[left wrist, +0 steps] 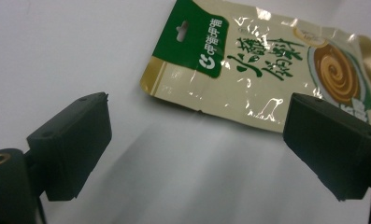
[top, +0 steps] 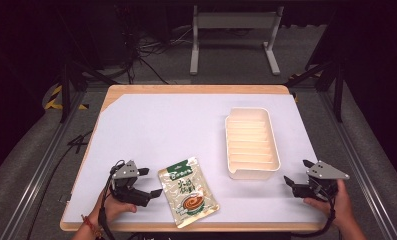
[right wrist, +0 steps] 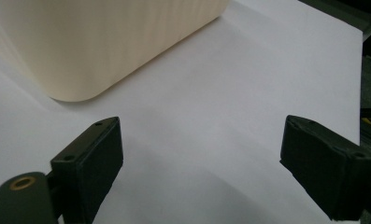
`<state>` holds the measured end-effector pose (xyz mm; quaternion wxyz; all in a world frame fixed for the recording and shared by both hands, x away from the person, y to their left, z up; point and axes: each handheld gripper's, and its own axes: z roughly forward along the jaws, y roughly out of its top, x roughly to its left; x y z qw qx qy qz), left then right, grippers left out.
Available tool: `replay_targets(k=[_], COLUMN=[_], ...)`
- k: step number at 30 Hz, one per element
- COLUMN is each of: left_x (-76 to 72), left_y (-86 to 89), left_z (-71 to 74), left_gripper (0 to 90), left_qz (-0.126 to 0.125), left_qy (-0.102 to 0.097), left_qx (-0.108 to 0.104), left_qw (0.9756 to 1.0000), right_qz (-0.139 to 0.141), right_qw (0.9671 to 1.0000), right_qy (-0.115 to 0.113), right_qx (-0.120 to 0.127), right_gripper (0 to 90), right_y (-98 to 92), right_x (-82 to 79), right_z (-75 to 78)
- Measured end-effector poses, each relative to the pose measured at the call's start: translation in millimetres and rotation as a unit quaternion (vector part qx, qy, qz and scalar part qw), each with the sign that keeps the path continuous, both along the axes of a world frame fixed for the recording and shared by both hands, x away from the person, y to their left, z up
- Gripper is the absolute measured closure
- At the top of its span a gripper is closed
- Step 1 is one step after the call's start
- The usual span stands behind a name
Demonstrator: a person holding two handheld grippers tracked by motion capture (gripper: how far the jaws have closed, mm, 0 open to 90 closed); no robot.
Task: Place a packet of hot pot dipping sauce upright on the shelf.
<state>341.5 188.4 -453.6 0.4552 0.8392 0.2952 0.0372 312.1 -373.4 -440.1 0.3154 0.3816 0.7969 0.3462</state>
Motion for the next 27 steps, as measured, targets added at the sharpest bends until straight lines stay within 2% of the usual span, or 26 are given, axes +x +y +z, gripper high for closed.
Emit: replay_targets(k=[1, 4, 6, 7, 8, 10, 11, 13, 15, 16, 17, 18, 19, 20, 22, 24, 27], left_x=[2.7, 4.8, 6.9, 8.6, 10.0, 13.8, 14.3, 18.1, 23.3, 25.4, 25.4, 26.3, 26.3, 25.7, 24.6, 22.1, 21.3], left_y=[-3.0, -6.2, -11.0, -13.8, -16.4, -22.6, -26.4, -29.2, -31.0, -32.3, -32.3, -35.1, -35.1, -35.9, -34.5, -35.5, -37.5], left_z=[-0.8, -1.8, -3.7, -4.1, -4.1, -4.8, -5.1, -5.5, -6.2, -6.3, -6.3, -5.1, -5.1, -4.6, -4.4, -4.2, -4.1], left_gripper=[7.6, 7.5, 7.5, 7.5, 7.4, 8.1, 7.6, 5.4, 6.7, 6.8, 7.2, 7.2, 6.2, 6.2, 6.5, 5.9, 5.4], left_qz=[-0.001, -0.007, -0.012, -0.016, -0.018, -0.028, -0.031, -0.021, -0.015, -0.001, -0.001, 0.020, 0.020, 0.030, 0.035, 0.039, 0.034], left_qy=[0.006, 0.009, 0.020, 0.025, 0.026, 0.043, 0.050, 0.071, 0.095, 0.100, 0.100, 0.084, 0.084, 0.073, 0.064, 0.049, 0.045], left_qx=[-0.001, 0.000, 0.002, 0.009, 0.010, 0.009, 0.022, -0.009, -0.038, -0.046, -0.046, -0.027, -0.027, -0.009, 0.001, 0.024, 0.031], left_qw=[1.0000, 0.9999, 0.9997, 0.9995, 0.9994, 0.9987, 0.9980, 0.9972, 0.9946, 0.9939, 0.9939, 0.9959, 0.9959, 0.9969, 0.9973, 0.9978, 0.9979], right_qz=[0.001, 0.003, 0.001, 0.000, -0.001, -0.010, -0.008, -0.004, -0.001, -0.004, -0.004, -0.007, -0.007, -0.005, -0.005, -0.003, -0.002], right_qw=[1.0000, 1.0000, 1.0000, 1.0000, 1.0000, 0.9998, 0.9997, 0.9995, 0.9994, 0.9993, 0.9993, 0.9990, 0.9990, 0.9991, 0.9990, 0.9989, 0.9986], right_qy=[-0.001, 0.002, 0.002, 0.003, 0.003, 0.005, 0.004, 0.005, 0.007, 0.008, 0.008, 0.010, 0.010, 0.010, 0.010, 0.011, 0.011], right_qx=[0.002, 0.003, 0.002, -0.001, -0.004, -0.019, -0.022, -0.030, -0.033, -0.037, -0.037, -0.044, -0.044, -0.042, -0.044, -0.045, -0.051], right_gripper=[13.5, 13.2, 13.3, 13.2, 13.2, 13.3, 13.2, 13.2, 13.1, 13.1, 13.1, 13.0, 13.0, 13.0, 13.0, 12.8, 12.7], right_y=[0.0, 0.0, 0.3, 0.7, 1.3, 4.4, 5.9, 8.8, 9.8, 9.9, 9.9, 9.8, 9.8, 9.5, 9.5, 9.9, 11.2], right_x=[-0.1, -0.4, -0.4, -0.5, -0.3, 1.3, 1.7, 1.2, 0.3, 0.5, 0.5, 0.5, 0.5, 0.0, -0.2, -0.1, 0.3], right_z=[0.0, -0.1, -0.1, -0.1, -0.2, -0.4, -0.8, -1.3, -1.8, -2.0, -2.0, -2.2, -2.2, -2.1, -2.2, -2.5, -3.0])
